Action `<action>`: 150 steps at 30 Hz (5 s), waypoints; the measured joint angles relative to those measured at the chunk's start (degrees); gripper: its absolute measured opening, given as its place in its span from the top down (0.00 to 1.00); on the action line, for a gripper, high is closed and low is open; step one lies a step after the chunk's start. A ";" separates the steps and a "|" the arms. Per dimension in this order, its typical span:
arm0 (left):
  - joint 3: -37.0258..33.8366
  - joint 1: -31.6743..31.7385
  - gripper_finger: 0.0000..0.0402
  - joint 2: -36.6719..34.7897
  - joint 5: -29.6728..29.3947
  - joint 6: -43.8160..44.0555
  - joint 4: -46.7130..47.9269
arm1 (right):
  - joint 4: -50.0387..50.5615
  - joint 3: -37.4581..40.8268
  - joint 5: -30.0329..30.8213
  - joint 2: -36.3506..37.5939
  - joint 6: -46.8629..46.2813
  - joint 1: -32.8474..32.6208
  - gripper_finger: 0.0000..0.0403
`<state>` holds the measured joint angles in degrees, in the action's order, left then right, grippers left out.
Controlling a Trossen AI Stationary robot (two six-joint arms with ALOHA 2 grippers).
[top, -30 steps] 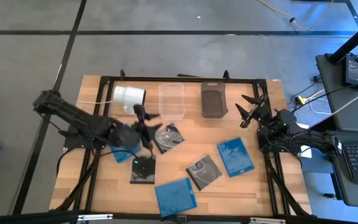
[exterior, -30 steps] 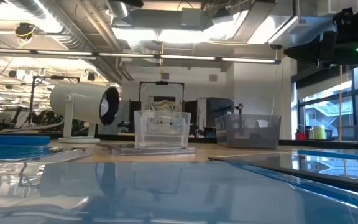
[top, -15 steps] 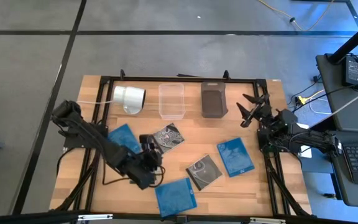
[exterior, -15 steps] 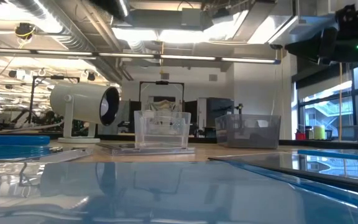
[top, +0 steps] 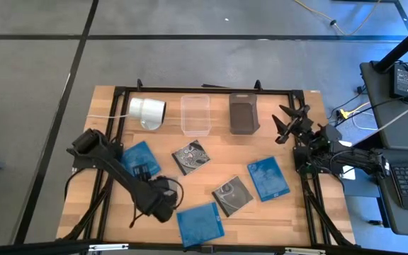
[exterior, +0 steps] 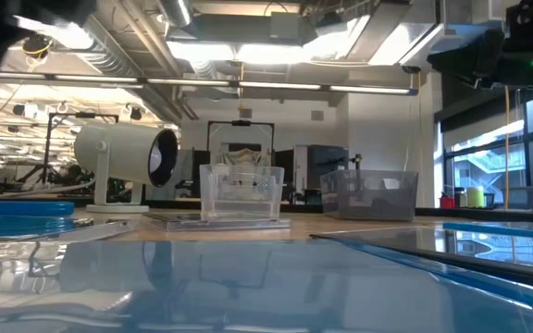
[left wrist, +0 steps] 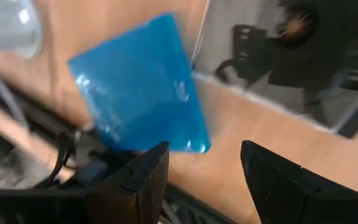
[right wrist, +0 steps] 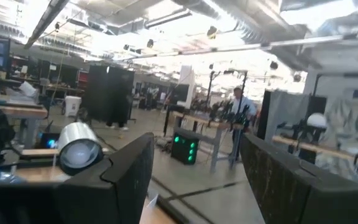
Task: Pick & place jewel cases by type
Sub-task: Put the top left blue cd case into the gray bin
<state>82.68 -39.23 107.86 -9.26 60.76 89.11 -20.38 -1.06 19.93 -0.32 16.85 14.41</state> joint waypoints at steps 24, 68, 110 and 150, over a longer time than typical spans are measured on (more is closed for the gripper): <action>-1.88 -15.50 0.51 11.45 -8.30 32.22 -0.45 | -3.72 -0.02 0.01 0.02 4.76 0.00 0.40; -17.41 -15.03 0.51 11.23 -10.28 15.86 -10.92 | -3.74 -0.02 0.01 0.00 4.86 -0.02 0.40; -10.25 -14.95 0.86 11.67 -16.65 22.51 0.62 | -3.74 -0.02 0.01 0.00 4.69 -0.01 0.40; 7.34 -2.23 0.86 2.92 -38.93 0.17 0.87 | -3.81 -0.02 -0.08 0.00 1.17 -0.02 0.40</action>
<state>90.02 -41.45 110.78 -48.19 60.93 89.98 -24.18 -1.08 19.85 -0.32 18.02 14.40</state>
